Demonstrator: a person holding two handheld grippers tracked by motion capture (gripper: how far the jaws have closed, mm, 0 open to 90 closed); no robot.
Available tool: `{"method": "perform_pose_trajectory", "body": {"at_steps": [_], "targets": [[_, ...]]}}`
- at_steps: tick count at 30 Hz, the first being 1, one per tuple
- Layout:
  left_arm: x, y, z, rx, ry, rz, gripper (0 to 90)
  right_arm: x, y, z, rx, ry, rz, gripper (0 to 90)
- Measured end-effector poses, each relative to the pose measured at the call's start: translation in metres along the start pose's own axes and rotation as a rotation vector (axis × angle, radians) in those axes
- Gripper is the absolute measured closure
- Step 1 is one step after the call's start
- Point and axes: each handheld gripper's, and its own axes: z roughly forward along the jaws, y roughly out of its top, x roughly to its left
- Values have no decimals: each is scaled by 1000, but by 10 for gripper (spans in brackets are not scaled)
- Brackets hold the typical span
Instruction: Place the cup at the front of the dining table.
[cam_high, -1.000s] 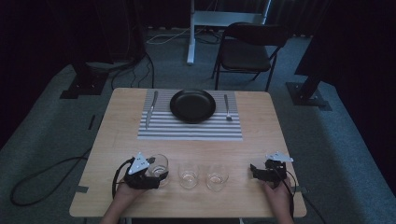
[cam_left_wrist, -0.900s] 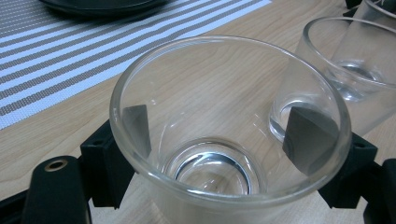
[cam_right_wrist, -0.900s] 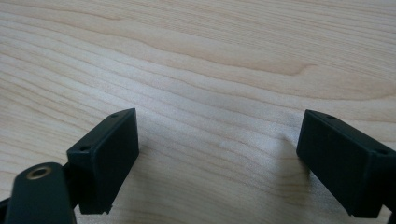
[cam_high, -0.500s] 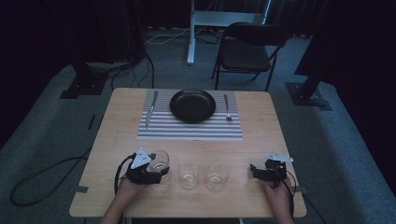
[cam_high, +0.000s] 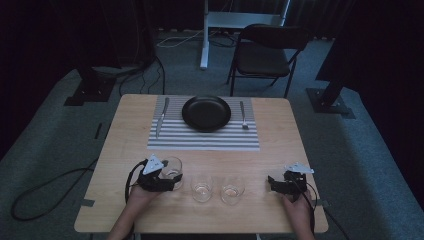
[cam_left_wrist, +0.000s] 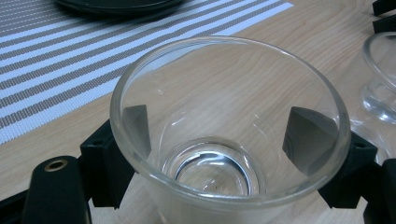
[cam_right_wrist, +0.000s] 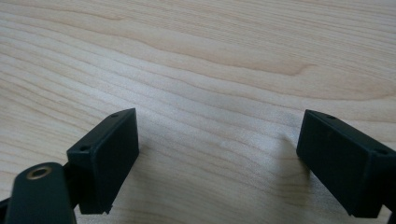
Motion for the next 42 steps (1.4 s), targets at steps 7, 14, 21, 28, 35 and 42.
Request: {"method": "perform_pose_trajectory", "body": {"at_steps": [7,14,21,28,35,42], "targets": [[5,9,5,-5,1,-4,202,0,0,0,0,0,0,123],[11,13,8,0,14,-16,202,0,0,0,-1,0,1,123],[20,18,10,-18,5,-35,202,0,0,0,0,0,0,123],[26,25,13,-16,29,-33,202,0,0,0,-1,0,-2,123],[31,30,17,-30,28,-36,202,0,0,0,0,0,-1,123],[35,34,21,-22,51,-32,202,0,0,0,-1,0,-1,123]]}}
